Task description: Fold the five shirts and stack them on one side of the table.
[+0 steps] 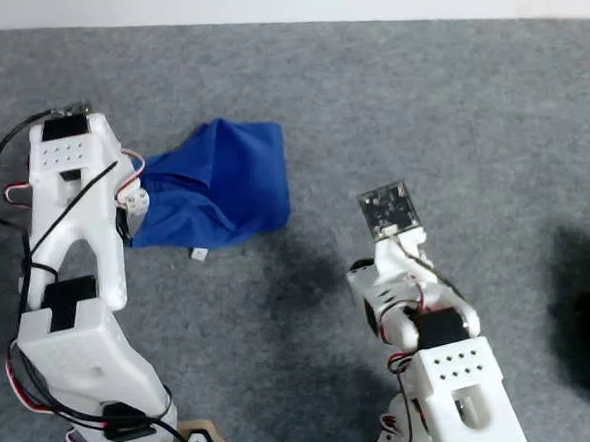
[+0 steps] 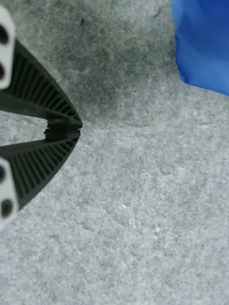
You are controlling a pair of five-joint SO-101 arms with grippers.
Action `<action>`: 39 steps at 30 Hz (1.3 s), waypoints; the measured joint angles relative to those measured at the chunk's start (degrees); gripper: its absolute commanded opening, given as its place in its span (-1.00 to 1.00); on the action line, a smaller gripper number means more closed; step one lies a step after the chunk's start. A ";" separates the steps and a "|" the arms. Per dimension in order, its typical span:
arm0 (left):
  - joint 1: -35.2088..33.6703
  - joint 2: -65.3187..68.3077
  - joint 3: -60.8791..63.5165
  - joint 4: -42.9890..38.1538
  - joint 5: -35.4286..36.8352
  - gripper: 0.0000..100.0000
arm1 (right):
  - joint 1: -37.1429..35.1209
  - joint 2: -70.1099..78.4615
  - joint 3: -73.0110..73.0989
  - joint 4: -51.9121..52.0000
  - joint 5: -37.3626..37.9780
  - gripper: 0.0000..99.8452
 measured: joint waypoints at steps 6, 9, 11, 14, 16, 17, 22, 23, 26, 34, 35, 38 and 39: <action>3.25 -4.22 -5.63 0.00 0.00 -0.99 | 0.00 0.00 0.00 -0.62 0.00 -0.98; 6.51 -5.27 -7.30 -4.04 0.00 -0.99 | 0.00 0.00 0.00 -0.62 0.00 -0.98; 8.18 -5.19 -7.30 -8.00 0.00 -0.99 | 0.00 0.00 0.00 -0.62 0.00 -0.98; 9.49 -3.34 -6.68 -11.69 0.00 -0.99 | 0.00 0.00 0.00 -0.62 0.00 -0.98; 9.93 -0.18 -6.51 -12.66 0.00 -0.99 | 0.00 0.00 0.00 -0.62 0.00 -0.98; 10.02 1.67 -6.42 -13.36 0.00 -0.99 | 0.00 0.00 0.00 -0.62 0.00 -0.98; 9.93 8.62 -6.42 -16.44 0.09 -0.99 | 0.00 0.00 0.00 -0.62 0.00 -0.98; 10.02 8.88 -6.42 -16.44 0.18 -0.99 | 0.00 0.00 0.00 -0.62 0.00 -0.98; 10.02 8.97 -6.42 -15.03 0.09 -0.99 | 0.00 0.00 0.00 -0.62 0.00 -0.98; 7.38 8.97 -6.24 -5.19 0.00 -0.99 | 0.00 0.00 0.00 -0.62 0.00 -0.98; 6.42 8.97 -6.24 -4.22 0.00 -0.99 | 0.00 0.00 0.00 -0.62 0.00 -0.98; 4.31 8.97 -5.98 -1.93 0.00 -0.99 | 0.00 0.00 0.00 -0.62 0.00 -0.98; 3.78 8.97 -5.19 -1.76 0.00 -0.99 | 0.00 0.00 0.00 -0.62 0.00 -0.98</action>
